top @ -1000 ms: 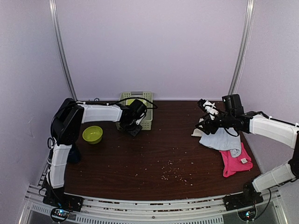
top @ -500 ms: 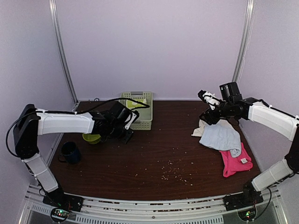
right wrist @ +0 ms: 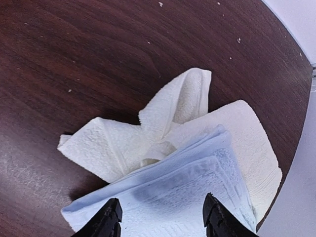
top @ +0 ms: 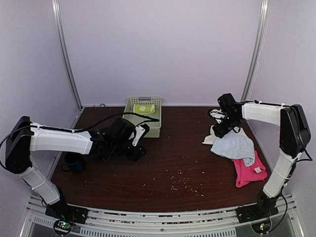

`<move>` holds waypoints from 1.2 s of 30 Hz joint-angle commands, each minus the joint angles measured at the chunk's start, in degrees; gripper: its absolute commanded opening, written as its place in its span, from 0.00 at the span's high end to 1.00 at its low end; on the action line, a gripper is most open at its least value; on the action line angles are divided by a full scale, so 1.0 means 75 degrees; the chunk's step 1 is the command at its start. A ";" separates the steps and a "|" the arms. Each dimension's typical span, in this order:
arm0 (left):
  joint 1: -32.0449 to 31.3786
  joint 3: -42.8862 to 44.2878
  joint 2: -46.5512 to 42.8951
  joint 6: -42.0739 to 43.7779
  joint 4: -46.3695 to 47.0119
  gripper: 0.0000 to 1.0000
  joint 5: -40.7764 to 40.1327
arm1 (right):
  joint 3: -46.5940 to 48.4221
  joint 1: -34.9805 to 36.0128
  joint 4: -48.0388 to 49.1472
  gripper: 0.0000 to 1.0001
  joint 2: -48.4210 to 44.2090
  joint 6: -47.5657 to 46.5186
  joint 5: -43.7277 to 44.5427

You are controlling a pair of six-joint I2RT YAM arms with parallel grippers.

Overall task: Roll the towels
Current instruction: Pick up the towel from the towel pile.

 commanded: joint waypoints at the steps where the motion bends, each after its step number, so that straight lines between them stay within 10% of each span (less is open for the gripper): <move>1: -0.0198 -0.0137 0.0068 -0.0086 0.0409 0.53 0.0078 | 0.0373 -0.0133 -0.0214 0.42 0.0402 0.0305 0.0754; 6: -0.0240 -0.0337 0.0033 -0.0134 0.0492 0.53 -0.0024 | 0.0412 -0.0246 -0.0292 0.45 0.0584 0.0340 0.0705; 20: -0.0261 -0.0214 0.0209 -0.0137 0.0526 0.53 -0.0002 | 0.0241 -0.0382 -0.0244 1.00 0.0107 0.0026 -0.0193; 25: -0.0270 -0.0157 0.0280 -0.0149 0.0503 0.53 0.0021 | -0.0023 -0.0382 -0.0136 0.97 -0.0491 -0.0012 -0.0214; 29: -0.0277 0.0057 0.0427 -0.0134 0.0442 0.53 0.0074 | -0.0149 -0.0382 -0.0036 0.67 -0.0300 -0.0142 0.0107; 36: -0.0308 0.0306 0.0490 -0.0113 0.0226 0.53 0.0021 | -0.0131 -0.0382 0.0151 0.56 0.0351 -0.0173 0.0006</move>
